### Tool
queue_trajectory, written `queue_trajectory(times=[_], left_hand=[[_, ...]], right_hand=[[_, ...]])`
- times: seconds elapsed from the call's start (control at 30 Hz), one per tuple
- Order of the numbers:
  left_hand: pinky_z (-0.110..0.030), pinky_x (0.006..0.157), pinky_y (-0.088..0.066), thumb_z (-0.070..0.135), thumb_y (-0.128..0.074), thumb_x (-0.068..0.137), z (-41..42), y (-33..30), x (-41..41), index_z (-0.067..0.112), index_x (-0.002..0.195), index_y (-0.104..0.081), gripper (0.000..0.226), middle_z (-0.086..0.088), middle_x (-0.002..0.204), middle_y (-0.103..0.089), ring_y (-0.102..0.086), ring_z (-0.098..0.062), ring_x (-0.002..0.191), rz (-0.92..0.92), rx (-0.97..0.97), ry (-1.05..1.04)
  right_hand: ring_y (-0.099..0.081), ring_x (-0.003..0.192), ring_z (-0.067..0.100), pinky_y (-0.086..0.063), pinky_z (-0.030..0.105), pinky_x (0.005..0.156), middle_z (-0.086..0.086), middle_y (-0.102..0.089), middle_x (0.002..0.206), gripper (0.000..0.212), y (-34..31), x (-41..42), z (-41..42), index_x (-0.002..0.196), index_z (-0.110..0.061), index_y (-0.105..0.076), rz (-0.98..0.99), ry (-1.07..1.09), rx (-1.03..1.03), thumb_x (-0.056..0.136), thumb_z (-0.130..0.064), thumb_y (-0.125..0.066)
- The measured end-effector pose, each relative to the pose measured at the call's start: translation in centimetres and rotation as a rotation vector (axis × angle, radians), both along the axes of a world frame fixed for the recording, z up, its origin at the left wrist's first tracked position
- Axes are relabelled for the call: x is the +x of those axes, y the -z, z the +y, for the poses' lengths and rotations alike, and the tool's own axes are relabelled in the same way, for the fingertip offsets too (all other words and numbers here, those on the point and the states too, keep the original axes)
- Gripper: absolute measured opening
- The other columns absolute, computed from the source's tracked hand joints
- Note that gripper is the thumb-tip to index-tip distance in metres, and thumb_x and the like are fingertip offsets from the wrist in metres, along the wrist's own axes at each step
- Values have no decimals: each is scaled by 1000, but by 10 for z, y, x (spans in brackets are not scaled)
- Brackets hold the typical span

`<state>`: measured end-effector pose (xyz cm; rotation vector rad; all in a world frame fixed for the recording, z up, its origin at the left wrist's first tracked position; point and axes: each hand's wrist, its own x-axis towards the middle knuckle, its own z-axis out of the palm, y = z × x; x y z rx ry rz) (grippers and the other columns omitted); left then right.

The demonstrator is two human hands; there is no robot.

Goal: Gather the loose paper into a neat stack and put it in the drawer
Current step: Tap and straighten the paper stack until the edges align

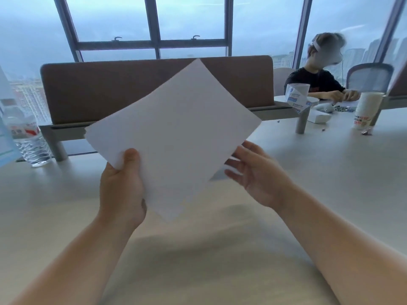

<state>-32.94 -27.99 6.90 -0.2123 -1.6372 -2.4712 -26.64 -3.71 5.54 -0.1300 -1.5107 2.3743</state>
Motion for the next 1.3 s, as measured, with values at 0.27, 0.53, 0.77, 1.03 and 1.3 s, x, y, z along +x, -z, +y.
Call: queue_trajectory(times=[0.27, 0.53, 0.77, 1.03, 1.3], left_hand=[[-44, 85, -60, 13, -53, 100, 8, 13, 5, 22, 129, -66, 34, -2, 121, -76, -72, -25, 109, -22, -194, 417], [-44, 85, -54, 40, -44, 107, -12, 4, -6, 10, 112, -74, 43, -13, 105, -79, -76, -31, 88, -259, -281, 520], [-41, 86, -59, 25, -51, 109, 2, 11, 7, 35, 110, -64, 16, 14, 101, -77, -74, -11, 94, 176, -578, 96], [-30, 86, -54, 26, -50, 108, 9, 10, 19, 37, 113, -59, 15, 17, 109, -74, -70, -5, 102, 275, -449, 260], [-39, 80, -56, 38, -64, 97, 0, 5, 10, 36, 97, -68, 5, 8, 95, -74, -69, -14, 87, 349, -287, 104]], right_hand=[[-73, 98, 25, -62, 44, 82, 3, -75, 115, 41, 12, -10, -15, 122, -26, -58, -177, 239, 168, 97, 4, -46], [-74, 92, 33, -62, 55, 85, 8, -77, 106, 29, 2, -3, -5, 109, -27, -64, -79, 330, 340, 97, -2, -54], [-68, 95, 16, -58, 51, 87, -15, -69, 101, 26, -16, 16, -24, 107, -41, -56, 150, 494, 770, 92, -22, -47], [-54, 91, -7, -48, 20, 82, -38, -58, 103, 32, -16, 21, -25, 132, -21, -47, 439, 512, 813, 102, -14, -42], [-47, 72, 1, -41, 28, 67, -22, -53, 77, 19, -9, 12, -16, 84, -22, -50, 235, 642, 659, 103, -24, -48]])
